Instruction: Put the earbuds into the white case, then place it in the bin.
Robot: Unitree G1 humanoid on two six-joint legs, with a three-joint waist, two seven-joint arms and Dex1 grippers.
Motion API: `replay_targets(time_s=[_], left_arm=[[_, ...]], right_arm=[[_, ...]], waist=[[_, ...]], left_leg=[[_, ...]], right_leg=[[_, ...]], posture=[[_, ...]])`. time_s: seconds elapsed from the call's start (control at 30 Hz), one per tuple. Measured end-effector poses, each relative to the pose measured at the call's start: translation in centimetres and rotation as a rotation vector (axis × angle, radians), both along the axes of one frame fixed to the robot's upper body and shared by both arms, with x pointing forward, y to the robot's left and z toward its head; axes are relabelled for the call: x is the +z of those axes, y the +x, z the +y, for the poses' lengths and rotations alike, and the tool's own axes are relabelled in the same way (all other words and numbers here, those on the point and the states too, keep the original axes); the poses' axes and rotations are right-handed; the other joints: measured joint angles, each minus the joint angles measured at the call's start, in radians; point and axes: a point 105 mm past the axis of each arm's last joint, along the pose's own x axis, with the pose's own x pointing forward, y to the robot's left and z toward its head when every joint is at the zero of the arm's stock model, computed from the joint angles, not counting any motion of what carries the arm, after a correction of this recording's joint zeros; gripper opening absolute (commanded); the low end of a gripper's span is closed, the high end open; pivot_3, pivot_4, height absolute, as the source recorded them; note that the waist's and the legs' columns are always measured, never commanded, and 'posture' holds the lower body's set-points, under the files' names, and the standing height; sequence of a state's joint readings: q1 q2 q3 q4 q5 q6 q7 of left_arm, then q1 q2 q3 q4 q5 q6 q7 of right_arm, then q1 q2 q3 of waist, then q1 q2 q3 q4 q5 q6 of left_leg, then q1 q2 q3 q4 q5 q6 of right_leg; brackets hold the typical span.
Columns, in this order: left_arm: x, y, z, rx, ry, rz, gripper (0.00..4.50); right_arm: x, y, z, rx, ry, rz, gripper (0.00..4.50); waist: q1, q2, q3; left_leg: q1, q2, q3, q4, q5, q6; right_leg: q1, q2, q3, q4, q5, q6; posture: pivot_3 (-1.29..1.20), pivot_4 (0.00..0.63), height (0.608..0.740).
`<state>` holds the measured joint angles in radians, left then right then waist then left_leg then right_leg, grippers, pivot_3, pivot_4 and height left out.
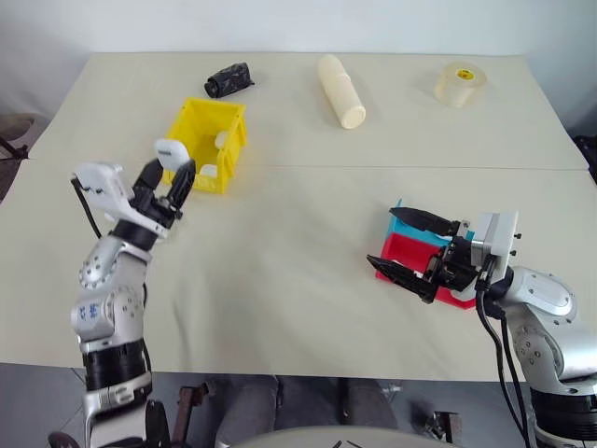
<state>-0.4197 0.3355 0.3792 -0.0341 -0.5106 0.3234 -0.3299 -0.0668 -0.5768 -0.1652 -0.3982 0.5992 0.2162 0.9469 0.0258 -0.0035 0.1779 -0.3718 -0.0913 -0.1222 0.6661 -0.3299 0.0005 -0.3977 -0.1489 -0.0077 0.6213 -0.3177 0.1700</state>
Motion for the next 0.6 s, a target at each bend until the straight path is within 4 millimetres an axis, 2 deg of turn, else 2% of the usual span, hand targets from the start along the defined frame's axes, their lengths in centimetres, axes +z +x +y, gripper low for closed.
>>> replay_targets(time_s=[0.13,0.27,0.33,0.4,0.5,0.6], left_arm=[[-0.4,3.0,1.2,0.071,0.034,0.079,2.76],[-0.5,6.3,0.5,0.082,0.082,0.132,2.76],[-0.6,7.1,0.2,0.068,0.101,0.157,2.76],[-1.2,7.6,0.2,0.058,0.116,0.193,3.49],[-1.9,7.9,0.6,0.057,0.126,0.232,4.32],[-1.4,7.5,1.3,0.049,0.17,0.231,4.46]], right_arm=[[-0.3,0.2,-0.1,-0.013,-0.01,0.006,4.48],[0.0,0.4,0.5,0.002,-0.011,-0.016,4.48],[0.0,0.5,0.7,0.005,-0.01,-0.018,4.48],[-0.1,0.5,0.9,0.007,-0.009,-0.018,4.5],[-0.1,0.6,1.0,0.006,-0.01,-0.018,4.5],[-0.1,0.6,1.0,0.006,-0.01,-0.018,4.5]], waist=[[-0.002,0.0,0.0],[-0.003,-0.002,0.001],[-0.006,-0.002,0.001],[-0.011,-0.002,0.001],[-0.017,-0.002,0.001],[-0.021,-0.002,0.001]], left_leg=[[0.0,-0.001,0.0,-0.001,0.0,0.0],[0.0,-0.002,0.0,0.0,0.0,0.0],[0.0,-0.002,0.0,-0.001,0.0,0.0],[0.0,-0.002,0.001,-0.002,0.0,0.0],[0.0,-0.001,0.001,-0.002,0.0,0.0],[0.0,-0.001,0.001,-0.002,0.0,0.0]], right_leg=[[0.0,0.0,0.0,0.0,0.0,0.0],[0.0,0.001,-0.001,0.0,0.0,0.0],[-0.001,0.001,-0.001,0.0,0.0,0.0],[-0.002,0.001,-0.001,0.0,0.0,0.0],[-0.003,0.0,-0.001,0.001,0.0,0.0],[-0.003,0.0,-0.001,0.002,0.0,0.0]], posture=[[0.0,0.15,0.74],[0.0,0.15,0.74],[0.0,0.15,0.74],[0.0,0.15,0.74],[0.0,0.15,0.74],[0.0,0.15,0.74]])
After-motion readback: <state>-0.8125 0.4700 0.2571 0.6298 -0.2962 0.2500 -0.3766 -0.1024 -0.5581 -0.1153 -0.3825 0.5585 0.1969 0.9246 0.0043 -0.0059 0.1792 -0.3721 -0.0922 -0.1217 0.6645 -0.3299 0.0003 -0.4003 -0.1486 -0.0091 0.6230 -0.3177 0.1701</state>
